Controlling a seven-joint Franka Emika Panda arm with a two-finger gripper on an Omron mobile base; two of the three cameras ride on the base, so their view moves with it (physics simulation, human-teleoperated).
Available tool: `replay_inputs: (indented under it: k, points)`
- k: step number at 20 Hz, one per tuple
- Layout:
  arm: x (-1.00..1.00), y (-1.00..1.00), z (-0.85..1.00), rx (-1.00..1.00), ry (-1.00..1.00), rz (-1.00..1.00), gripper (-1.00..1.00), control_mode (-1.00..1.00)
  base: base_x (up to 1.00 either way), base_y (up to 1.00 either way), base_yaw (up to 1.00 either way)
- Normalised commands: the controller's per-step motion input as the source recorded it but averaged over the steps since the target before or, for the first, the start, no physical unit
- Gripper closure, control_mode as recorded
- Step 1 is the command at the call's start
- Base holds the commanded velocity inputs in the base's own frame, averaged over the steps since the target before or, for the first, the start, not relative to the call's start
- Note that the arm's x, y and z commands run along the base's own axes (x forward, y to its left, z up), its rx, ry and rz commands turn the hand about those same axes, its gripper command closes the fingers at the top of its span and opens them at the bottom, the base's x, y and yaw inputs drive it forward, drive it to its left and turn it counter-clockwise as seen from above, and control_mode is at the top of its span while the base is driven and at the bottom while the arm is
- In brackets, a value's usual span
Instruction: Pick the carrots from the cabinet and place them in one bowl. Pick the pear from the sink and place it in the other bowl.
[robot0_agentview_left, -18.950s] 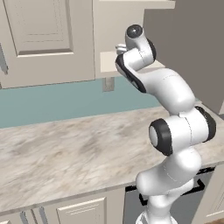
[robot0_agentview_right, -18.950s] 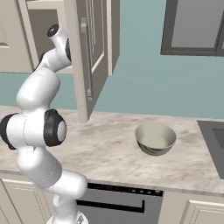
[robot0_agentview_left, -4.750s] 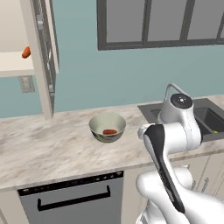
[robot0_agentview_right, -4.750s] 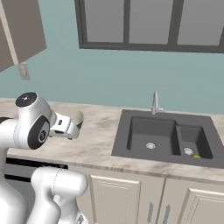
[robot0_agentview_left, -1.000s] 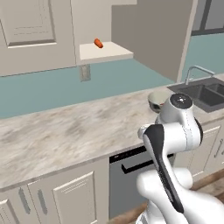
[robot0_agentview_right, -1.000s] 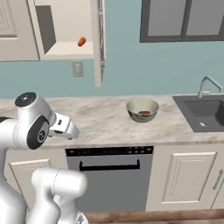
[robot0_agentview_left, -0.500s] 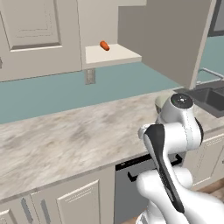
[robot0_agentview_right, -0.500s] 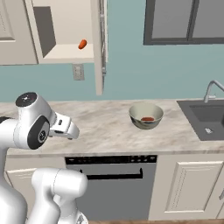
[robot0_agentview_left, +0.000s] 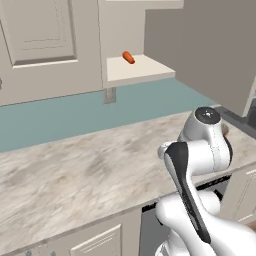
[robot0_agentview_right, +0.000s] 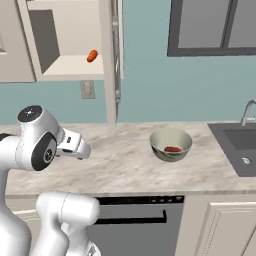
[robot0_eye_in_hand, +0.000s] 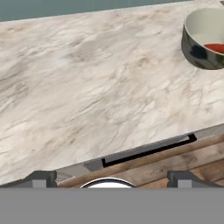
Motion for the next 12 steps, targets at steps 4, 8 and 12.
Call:
replay_inputs:
  k: [4, 8, 12]
  points:
    - [0.00, 0.00, 0.00, 0.00, 0.00, 0.00, -1.00, 1.00, 0.57, 0.00, 0.03]
    - [0.00, 0.00, 0.00, 0.00, 0.00, 0.00, -1.00, 1.00, 0.61, 0.00, 0.04]
    - [0.00, 0.00, 0.00, 0.00, 0.00, 0.00, -1.00, 1.00, 0.57, 0.01, 0.05]
